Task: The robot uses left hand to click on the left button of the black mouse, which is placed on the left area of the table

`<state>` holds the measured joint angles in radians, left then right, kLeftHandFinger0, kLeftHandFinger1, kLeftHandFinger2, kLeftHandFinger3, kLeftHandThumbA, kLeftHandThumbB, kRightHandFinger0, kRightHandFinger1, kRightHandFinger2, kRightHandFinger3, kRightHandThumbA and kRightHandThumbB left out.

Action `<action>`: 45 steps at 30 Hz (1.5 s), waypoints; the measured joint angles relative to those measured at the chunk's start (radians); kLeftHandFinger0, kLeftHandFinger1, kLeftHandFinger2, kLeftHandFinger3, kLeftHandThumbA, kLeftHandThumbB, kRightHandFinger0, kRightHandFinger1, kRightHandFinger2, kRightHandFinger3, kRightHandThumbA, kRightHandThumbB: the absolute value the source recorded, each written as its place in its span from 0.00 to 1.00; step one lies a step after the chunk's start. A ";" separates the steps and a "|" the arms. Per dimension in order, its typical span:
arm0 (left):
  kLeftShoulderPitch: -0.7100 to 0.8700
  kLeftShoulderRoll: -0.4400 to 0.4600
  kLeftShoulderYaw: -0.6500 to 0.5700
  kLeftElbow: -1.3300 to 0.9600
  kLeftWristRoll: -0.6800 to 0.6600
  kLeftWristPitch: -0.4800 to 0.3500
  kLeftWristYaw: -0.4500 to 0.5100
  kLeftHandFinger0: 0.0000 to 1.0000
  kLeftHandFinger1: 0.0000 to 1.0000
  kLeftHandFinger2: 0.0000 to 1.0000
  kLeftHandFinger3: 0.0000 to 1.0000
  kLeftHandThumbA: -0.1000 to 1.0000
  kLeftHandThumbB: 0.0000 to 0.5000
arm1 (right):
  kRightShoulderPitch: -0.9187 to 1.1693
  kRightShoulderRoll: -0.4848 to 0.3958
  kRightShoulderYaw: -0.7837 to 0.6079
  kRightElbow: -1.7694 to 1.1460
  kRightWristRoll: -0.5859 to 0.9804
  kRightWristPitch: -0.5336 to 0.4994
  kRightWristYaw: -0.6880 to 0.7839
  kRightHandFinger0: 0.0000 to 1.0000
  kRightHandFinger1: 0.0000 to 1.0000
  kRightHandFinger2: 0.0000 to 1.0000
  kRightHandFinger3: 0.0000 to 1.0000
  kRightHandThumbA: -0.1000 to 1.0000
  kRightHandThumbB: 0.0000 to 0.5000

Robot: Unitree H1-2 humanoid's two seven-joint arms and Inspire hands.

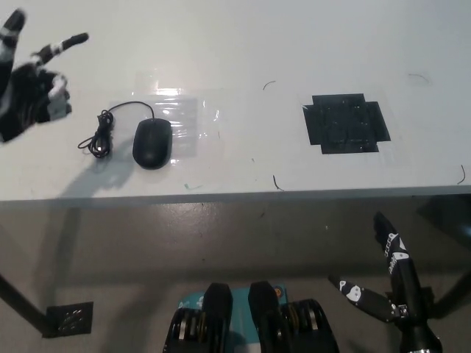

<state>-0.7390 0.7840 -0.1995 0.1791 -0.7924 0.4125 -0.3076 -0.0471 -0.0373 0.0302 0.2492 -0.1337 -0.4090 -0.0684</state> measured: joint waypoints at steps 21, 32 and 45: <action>-0.532 -0.037 -0.664 0.582 0.294 0.041 -0.385 0.01 0.15 0.52 1.00 1.00 0.81 | -0.001 -0.009 -0.001 -0.004 0.000 0.000 0.003 1.00 1.00 1.00 1.00 0.99 0.23; -0.624 -0.131 -0.736 0.773 0.521 0.039 -0.537 0.01 0.27 0.55 1.00 1.00 0.87 | -0.003 -0.033 -0.002 -0.025 0.000 0.000 0.006 1.00 1.00 1.00 1.00 0.97 0.25; -0.683 -0.330 -0.726 1.013 0.765 -0.041 -0.627 0.00 0.15 0.47 1.00 1.00 0.89 | -0.003 -0.033 -0.002 -0.049 0.000 0.000 0.011 1.00 1.00 1.00 1.00 0.96 0.24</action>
<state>-1.4221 0.4537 -0.9259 1.1923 -0.0274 0.3720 -0.9348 -0.0500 -0.0703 0.0282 0.1999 -0.1333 -0.4087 -0.0577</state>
